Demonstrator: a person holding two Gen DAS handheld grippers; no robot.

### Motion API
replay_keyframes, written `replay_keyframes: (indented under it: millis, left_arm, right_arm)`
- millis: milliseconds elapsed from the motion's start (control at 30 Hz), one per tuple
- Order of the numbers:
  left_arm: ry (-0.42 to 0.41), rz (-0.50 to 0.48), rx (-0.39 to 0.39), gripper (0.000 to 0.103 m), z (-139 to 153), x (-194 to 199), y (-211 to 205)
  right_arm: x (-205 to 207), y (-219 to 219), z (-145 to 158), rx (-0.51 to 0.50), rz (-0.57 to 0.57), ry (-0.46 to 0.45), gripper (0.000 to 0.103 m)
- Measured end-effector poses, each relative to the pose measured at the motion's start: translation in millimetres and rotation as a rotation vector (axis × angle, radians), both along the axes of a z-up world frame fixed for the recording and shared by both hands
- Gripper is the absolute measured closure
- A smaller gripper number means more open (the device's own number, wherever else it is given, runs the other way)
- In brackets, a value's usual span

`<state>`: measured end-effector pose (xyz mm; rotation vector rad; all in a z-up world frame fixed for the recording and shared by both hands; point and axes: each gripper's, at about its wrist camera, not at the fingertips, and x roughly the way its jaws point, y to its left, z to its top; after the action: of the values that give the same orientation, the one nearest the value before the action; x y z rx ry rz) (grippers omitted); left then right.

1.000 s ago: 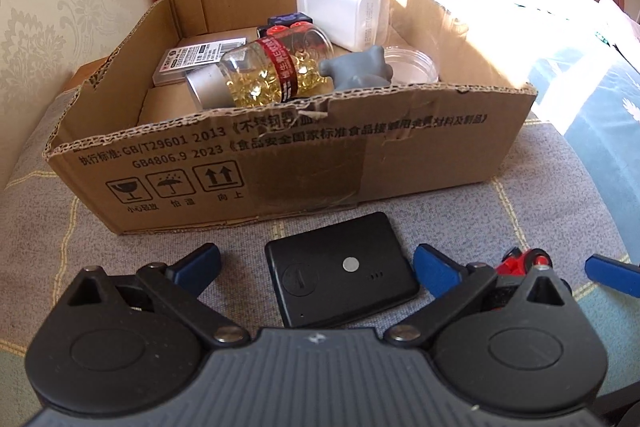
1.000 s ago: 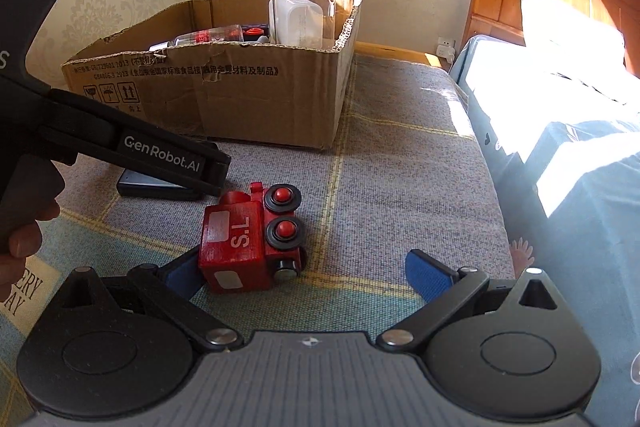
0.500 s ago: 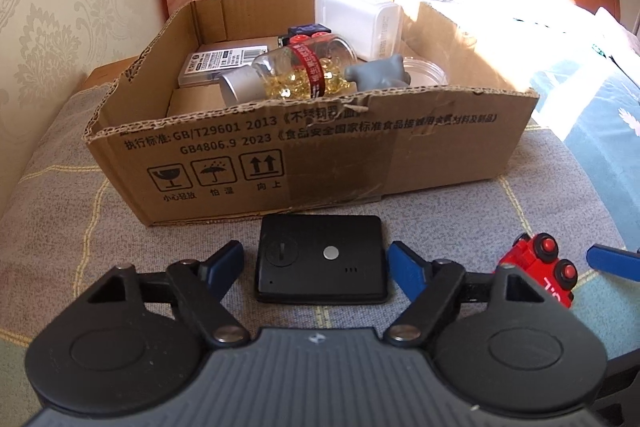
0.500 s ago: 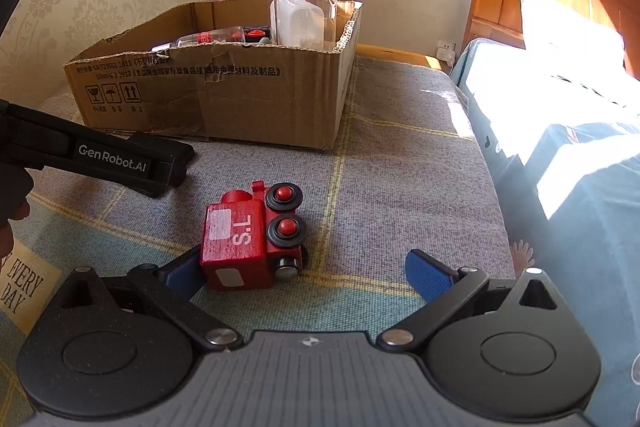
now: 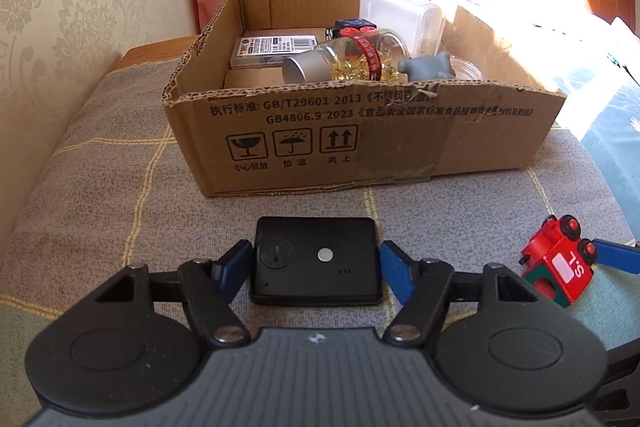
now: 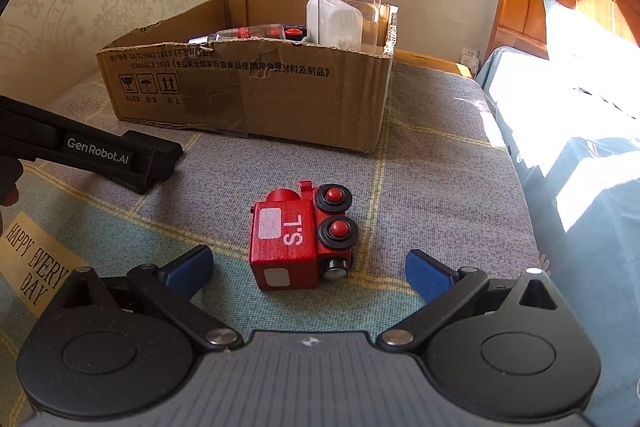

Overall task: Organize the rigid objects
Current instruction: 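Close the left tool on the black case while the right closes on the red train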

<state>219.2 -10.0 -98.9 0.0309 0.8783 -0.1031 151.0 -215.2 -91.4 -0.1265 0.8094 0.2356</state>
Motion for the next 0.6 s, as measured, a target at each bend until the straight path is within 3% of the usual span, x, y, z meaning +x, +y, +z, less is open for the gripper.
replay_keyframes:
  millis: [167,400,600]
  left_arm:
    - [-0.001,0.004,0.001,0.034,0.1,-0.3,1.9]
    - [-0.006,-0.003,0.002,0.033,-0.9,-0.1,1.7]
    - [-0.012,-0.012,0.006,0.033,-0.3,0.0,1.3]
  right_arm:
    - [4.4,12.6,1.3,0.000,0.034,0.006,0.001]
    - [4.9,14.9,7.1,-0.004,0.030,-0.010,0.031]
    - [6.5,8.9,9.5,-0.007,0.012,-0.016,0.044]
